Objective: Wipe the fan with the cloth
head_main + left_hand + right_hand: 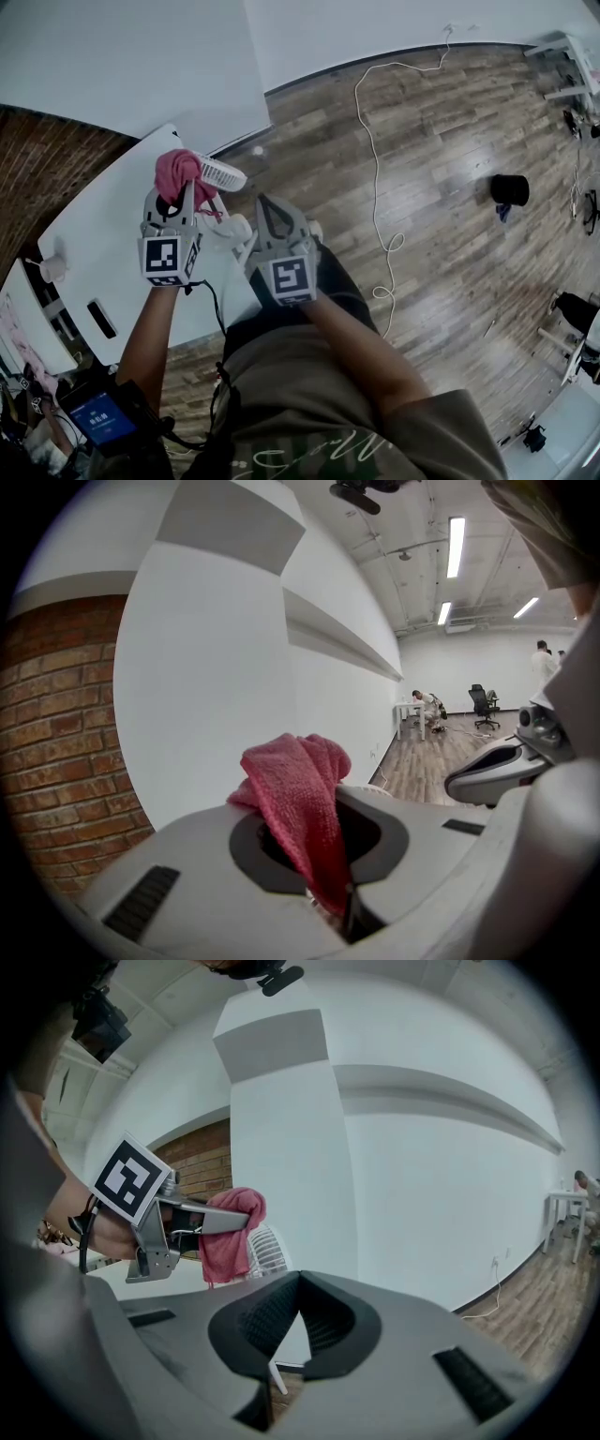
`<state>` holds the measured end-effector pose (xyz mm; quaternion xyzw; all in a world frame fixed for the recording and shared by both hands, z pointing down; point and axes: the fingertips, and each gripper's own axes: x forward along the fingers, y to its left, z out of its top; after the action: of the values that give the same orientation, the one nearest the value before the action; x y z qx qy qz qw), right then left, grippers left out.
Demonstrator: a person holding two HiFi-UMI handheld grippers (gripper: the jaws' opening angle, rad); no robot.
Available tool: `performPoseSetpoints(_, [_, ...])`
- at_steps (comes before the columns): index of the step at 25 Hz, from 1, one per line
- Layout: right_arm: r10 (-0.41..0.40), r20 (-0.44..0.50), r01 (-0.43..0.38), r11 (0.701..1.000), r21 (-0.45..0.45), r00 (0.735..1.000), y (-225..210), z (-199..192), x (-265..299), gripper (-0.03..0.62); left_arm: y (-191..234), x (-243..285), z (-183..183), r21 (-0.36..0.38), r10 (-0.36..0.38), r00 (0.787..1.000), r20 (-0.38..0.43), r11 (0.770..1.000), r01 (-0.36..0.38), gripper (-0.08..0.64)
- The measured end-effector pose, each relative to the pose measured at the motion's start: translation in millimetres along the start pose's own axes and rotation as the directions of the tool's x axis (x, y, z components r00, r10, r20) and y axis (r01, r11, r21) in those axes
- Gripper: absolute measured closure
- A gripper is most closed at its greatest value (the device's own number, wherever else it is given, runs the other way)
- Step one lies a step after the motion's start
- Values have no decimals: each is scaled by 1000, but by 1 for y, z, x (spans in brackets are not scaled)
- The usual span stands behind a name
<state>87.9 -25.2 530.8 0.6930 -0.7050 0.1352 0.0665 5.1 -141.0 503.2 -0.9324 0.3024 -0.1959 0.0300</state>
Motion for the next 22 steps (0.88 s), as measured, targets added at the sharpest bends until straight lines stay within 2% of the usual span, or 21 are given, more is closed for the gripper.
performPoseSetpoints(8, [-12,-6,12,1000,-2,1000,-1,-5,9,592,11,5,-9,-33,8,1000,15,999,-8,506])
performPoseSetpoints(13, [-19,-11,19,1000,6,1000,-2,-6,6,592,18,0,-21,-32,52,998,-22,998,-53,508])
performPoseSetpoints(22, [-8,-24,8,1000,-3,1000,0,-14,10,592,26,8,-38,-49,46,997,-58,998,-49,506])
